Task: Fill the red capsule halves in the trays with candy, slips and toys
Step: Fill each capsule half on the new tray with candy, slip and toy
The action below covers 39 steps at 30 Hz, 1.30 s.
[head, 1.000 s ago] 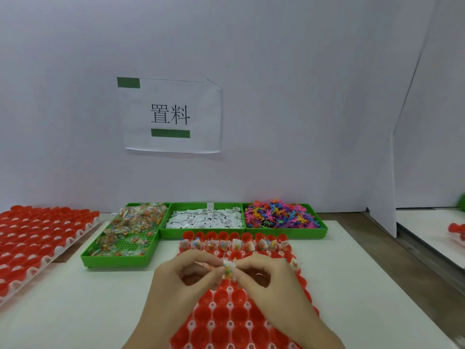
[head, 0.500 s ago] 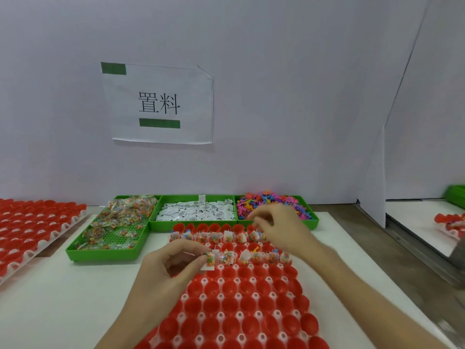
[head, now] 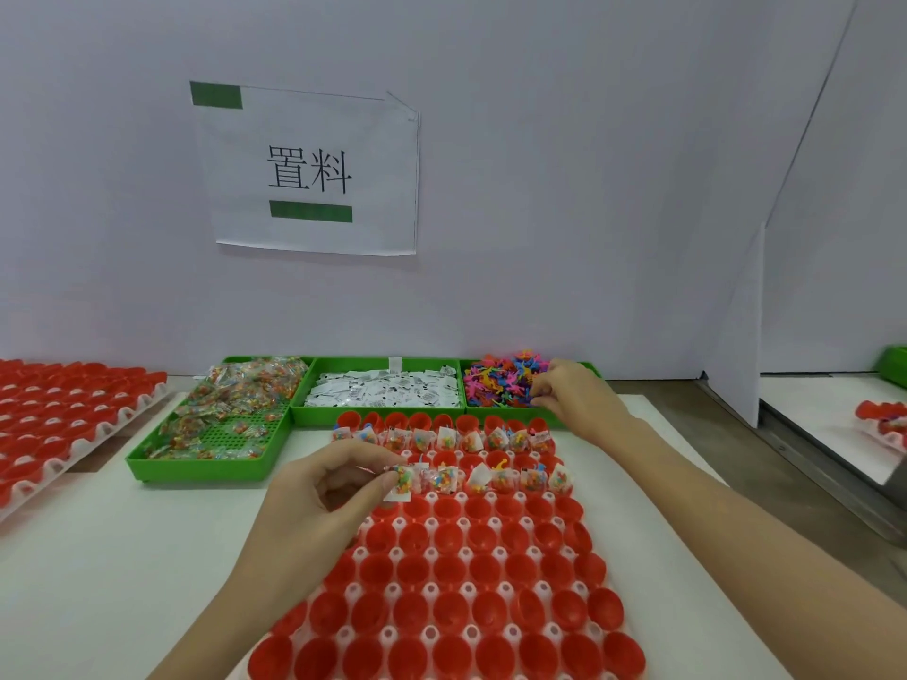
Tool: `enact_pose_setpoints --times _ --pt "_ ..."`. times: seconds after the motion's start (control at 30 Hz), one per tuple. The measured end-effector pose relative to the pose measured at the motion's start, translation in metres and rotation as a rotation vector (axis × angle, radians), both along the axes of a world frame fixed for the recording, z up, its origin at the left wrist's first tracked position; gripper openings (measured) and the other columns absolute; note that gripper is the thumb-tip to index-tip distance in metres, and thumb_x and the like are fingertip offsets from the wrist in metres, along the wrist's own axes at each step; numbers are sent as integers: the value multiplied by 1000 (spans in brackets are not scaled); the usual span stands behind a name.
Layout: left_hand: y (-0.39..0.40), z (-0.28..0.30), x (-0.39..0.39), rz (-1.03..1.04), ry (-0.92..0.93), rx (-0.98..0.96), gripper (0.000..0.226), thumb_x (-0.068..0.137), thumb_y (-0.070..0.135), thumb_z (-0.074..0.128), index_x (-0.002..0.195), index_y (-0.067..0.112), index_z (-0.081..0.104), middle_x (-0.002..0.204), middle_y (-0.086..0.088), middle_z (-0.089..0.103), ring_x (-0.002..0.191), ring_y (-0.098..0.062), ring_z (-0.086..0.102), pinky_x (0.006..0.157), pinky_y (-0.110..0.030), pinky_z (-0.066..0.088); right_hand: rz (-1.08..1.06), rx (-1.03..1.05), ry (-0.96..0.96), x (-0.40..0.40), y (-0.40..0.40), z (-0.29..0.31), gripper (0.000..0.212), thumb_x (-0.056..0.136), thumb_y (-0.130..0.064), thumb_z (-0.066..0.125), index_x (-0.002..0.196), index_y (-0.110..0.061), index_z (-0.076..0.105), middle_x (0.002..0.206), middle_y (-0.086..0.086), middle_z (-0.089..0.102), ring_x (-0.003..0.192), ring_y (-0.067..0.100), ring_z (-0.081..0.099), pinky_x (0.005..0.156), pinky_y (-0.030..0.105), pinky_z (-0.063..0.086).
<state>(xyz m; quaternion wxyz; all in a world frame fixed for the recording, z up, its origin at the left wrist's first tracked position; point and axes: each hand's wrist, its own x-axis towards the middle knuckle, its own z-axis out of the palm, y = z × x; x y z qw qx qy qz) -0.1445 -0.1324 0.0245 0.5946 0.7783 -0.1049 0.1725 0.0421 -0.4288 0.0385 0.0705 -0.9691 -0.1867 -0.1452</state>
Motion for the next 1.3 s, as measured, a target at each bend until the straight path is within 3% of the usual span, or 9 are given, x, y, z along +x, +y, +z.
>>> enact_pose_setpoints --times 0.13,0.23,0.33,0.4,0.53,0.67,0.93,1.1,1.3 --pt "1 0 1 16 8 -19 23 86 8 77 86 30 78 88 0 77 80 -18 74 78 -39 59 -91 205 -44 -4 2 0 18 98 -15 64 107 -6 78 101 10 70 91 24 64 86 34 50" --pt "2 1 1 26 4 -34 23 86 7 78 86 30 78 87 -1 77 77 -19 74 70 -36 60 -153 622 12 -20 7 2 12 95 -12 69 100 -7 79 93 5 75 81 16 66 76 26 51" --pt "1 3 0 19 -5 -71 18 85 9 78 88 27 79 90 -5 75 75 -21 74 61 -28 55 -68 1346 506 -55 20 6 11 88 -9 75 99 -6 78 91 6 73 75 12 64 67 22 54" --pt "0 3 -1 5 1 -88 15 84 9 79 88 24 79 92 -4 76 77 -21 75 65 -27 56 50 1581 770 -83 30 6 21 80 -8 77 101 -2 79 91 7 74 72 11 64 65 22 56" --pt "-4 4 -4 -63 40 -136 9 83 13 80 89 20 80 91 -3 78 78 -23 76 72 -23 59 216 1550 823 -135 58 4 29 76 -18 82 104 -11 80 91 4 74 75 9 65 70 20 54" --pt "-7 7 -6 -95 42 -139 10 82 13 81 89 20 82 87 -6 79 81 -22 77 76 -22 59 201 1267 610 -167 85 0 21 83 -33 81 105 -34 80 94 -7 77 86 7 71 78 21 55" --pt "2 12 -4 -77 -36 -118 21 83 6 82 96 22 80 96 -4 79 88 -18 77 79 -22 60 255 965 322 -168 106 10 19 90 -21 76 102 -36 78 88 -11 77 85 5 73 80 23 59" --pt "9 10 0 -45 -86 -108 25 84 3 81 102 20 78 97 -3 79 89 -18 76 81 -23 60 297 997 318 -166 115 12 20 93 -20 72 105 -33 79 94 -18 77 91 1 72 81 14 55" --pt "13 9 2 -35 -123 -101 28 83 2 81 99 25 80 95 -1 79 90 -18 77 84 -24 60 277 1060 358 -162 120 8 16 93 -24 73 104 -33 79 96 -17 77 93 0 72 85 20 58"
